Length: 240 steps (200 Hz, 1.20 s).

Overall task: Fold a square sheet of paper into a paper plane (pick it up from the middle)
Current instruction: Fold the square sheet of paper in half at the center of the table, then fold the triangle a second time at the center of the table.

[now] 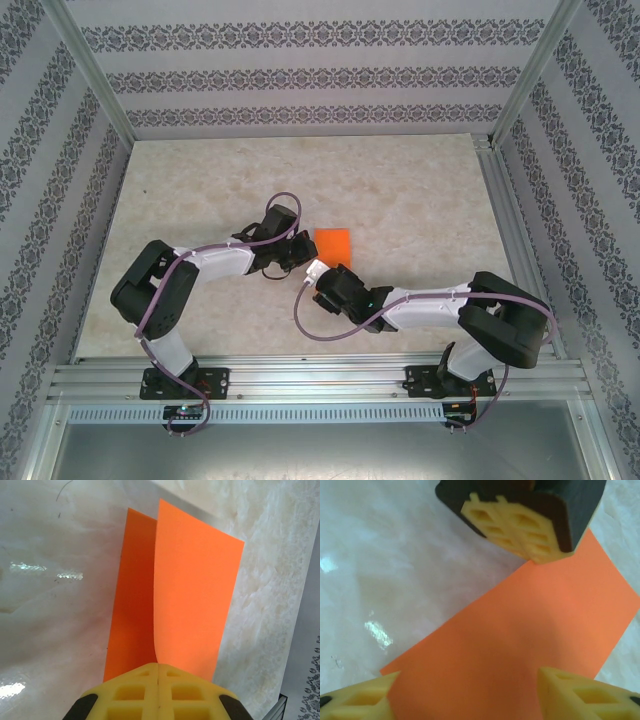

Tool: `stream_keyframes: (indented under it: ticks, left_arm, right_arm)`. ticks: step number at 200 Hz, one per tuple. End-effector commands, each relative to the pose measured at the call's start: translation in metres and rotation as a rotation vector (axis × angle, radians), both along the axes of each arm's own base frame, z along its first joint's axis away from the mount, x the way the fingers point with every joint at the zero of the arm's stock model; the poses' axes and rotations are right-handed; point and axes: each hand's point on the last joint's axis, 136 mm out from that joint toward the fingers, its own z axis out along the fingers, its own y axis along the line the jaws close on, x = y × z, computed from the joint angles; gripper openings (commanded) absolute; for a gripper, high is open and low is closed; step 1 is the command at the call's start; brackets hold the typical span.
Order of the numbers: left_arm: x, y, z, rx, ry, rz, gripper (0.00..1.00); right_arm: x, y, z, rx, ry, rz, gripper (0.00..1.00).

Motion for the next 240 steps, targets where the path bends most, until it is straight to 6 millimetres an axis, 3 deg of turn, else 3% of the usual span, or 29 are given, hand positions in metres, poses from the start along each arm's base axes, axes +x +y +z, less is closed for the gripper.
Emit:
stream_keyframes:
  ticks: [1, 36, 101, 119, 128, 133, 141, 155, 183, 219, 240]
  left_arm:
    - [0.005, -0.001, 0.003, -0.004, 0.006, 0.007, 0.0]
    - [0.007, -0.002, 0.004, -0.004, 0.003, 0.006, 0.01]
    - [0.01, -0.005, 0.01, -0.005, -0.015, -0.011, 0.1]
    - [0.011, -0.004, 0.013, -0.002, -0.023, -0.01, 0.26]
    - [0.011, -0.005, 0.016, -0.008, -0.038, -0.02, 0.13]
    - [0.011, -0.005, 0.018, -0.004, -0.047, -0.023, 0.11]
    - [0.012, -0.002, 0.02, 0.009, -0.053, -0.013, 0.2]
    - [0.013, 0.003, 0.027, 0.029, -0.075, -0.002, 0.55]
    - [0.015, 0.009, 0.045, 0.048, -0.137, -0.003, 0.68]
    - [0.013, 0.005, 0.051, 0.035, -0.18, -0.057, 0.67]
    - [0.01, -0.005, 0.048, -0.022, -0.178, -0.088, 0.55]
  right_arm:
    - [0.004, 0.008, 0.015, 0.061, -0.037, -0.017, 0.5]
    - [-0.005, 0.01, 0.02, 0.143, 0.0, -0.01, 0.39]
    - [-0.008, 0.001, 0.015, 0.207, 0.092, -0.05, 0.0]
    - [-0.009, 0.001, 0.015, 0.255, 0.147, -0.054, 0.0]
    - [-0.009, 0.001, 0.015, 0.28, 0.173, -0.053, 0.0]
    - [-0.008, 0.001, 0.015, 0.292, 0.181, -0.058, 0.0]
    - [-0.008, 0.001, 0.016, 0.313, 0.196, -0.06, 0.0]
    - [-0.007, 0.0, 0.017, 0.362, 0.227, -0.064, 0.0]
    - [-0.004, -0.001, 0.023, 0.503, 0.305, -0.076, 0.0]
    - [0.01, -0.008, 0.027, 0.682, 0.431, -0.138, 0.02]
    - [0.016, -0.014, 0.021, 0.76, 0.545, -0.187, 0.05]
